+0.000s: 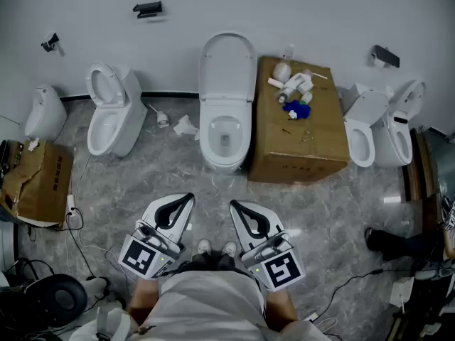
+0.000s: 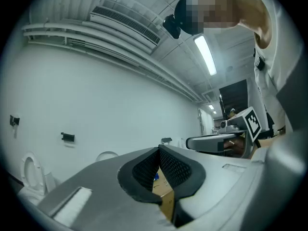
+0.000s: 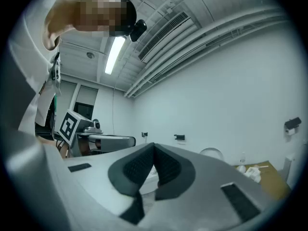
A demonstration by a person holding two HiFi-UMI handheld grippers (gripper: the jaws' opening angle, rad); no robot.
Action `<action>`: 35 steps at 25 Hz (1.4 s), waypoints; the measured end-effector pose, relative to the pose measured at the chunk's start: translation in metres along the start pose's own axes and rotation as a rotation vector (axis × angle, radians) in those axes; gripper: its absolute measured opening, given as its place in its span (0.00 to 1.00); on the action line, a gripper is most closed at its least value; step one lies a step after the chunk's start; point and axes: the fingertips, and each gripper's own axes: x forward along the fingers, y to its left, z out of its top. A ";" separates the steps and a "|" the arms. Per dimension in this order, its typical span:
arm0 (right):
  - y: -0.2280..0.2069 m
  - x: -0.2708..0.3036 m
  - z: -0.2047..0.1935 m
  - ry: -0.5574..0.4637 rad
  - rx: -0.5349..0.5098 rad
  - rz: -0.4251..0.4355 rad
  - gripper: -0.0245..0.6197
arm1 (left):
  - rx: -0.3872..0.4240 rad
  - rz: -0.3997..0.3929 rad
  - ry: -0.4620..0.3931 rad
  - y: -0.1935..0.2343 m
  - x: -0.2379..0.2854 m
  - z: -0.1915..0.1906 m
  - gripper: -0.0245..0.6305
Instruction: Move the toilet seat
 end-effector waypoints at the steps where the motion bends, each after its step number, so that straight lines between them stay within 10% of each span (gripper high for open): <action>1: 0.000 -0.001 0.000 0.002 0.004 0.001 0.04 | 0.000 -0.001 -0.001 -0.001 0.000 0.000 0.03; 21: -0.016 -0.026 0.001 -0.046 0.023 0.011 0.04 | 0.007 -0.002 0.007 -0.030 0.019 0.001 0.03; 35: -0.058 0.046 -0.009 -0.018 -0.008 -0.018 0.04 | -0.013 -0.050 -0.029 0.037 0.061 -0.009 0.03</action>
